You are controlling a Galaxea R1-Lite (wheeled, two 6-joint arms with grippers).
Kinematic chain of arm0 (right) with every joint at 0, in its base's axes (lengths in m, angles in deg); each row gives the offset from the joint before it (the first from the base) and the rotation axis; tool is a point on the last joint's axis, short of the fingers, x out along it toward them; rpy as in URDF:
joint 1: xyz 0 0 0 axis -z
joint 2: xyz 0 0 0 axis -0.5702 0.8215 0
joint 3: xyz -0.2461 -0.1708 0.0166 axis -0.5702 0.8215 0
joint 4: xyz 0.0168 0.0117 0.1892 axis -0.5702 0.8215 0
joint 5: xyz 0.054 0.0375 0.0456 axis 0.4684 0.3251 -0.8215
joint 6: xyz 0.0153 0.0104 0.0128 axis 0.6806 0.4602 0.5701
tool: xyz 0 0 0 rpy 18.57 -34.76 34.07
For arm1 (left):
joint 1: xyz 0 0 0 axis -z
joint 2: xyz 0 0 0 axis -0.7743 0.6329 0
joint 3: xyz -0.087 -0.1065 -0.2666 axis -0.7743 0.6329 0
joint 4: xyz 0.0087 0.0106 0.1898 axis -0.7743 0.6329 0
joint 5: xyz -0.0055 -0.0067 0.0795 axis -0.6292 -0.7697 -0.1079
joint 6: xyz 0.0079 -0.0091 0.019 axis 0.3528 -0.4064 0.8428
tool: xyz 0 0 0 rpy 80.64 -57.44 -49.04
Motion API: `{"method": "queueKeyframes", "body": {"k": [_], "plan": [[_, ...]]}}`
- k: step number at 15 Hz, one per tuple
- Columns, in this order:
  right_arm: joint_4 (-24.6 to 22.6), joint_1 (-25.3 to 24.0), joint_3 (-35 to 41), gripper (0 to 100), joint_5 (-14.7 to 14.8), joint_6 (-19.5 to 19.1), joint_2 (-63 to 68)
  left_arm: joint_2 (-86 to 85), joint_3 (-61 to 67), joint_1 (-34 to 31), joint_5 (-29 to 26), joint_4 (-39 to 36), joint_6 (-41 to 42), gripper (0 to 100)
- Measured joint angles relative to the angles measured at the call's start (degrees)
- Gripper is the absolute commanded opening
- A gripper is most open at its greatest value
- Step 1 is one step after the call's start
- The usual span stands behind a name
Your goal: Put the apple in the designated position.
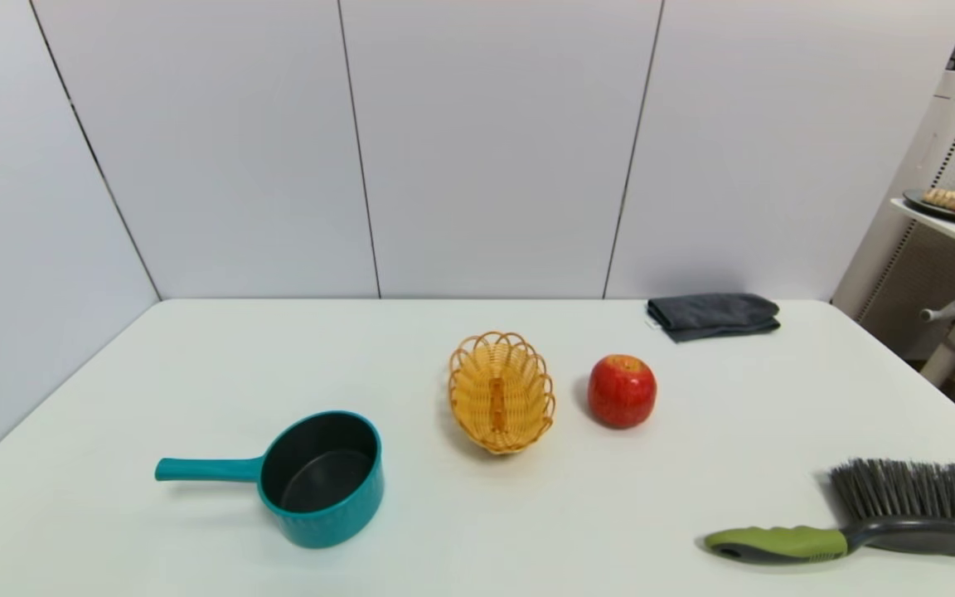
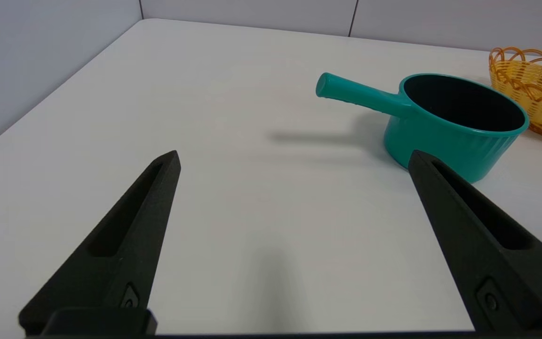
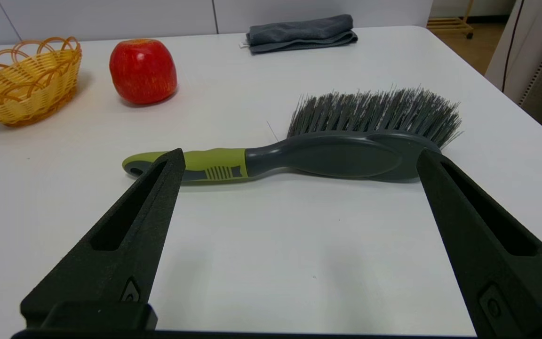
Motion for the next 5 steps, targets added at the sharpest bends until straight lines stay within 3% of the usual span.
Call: {"method": "queueKeyframes", "body": {"k": [5], "plan": [[-0.09,0.00,0.00,100,-0.02,0.13,0.02,0.00,0.00,0.00,0.00,0.00,0.00,100]]}}
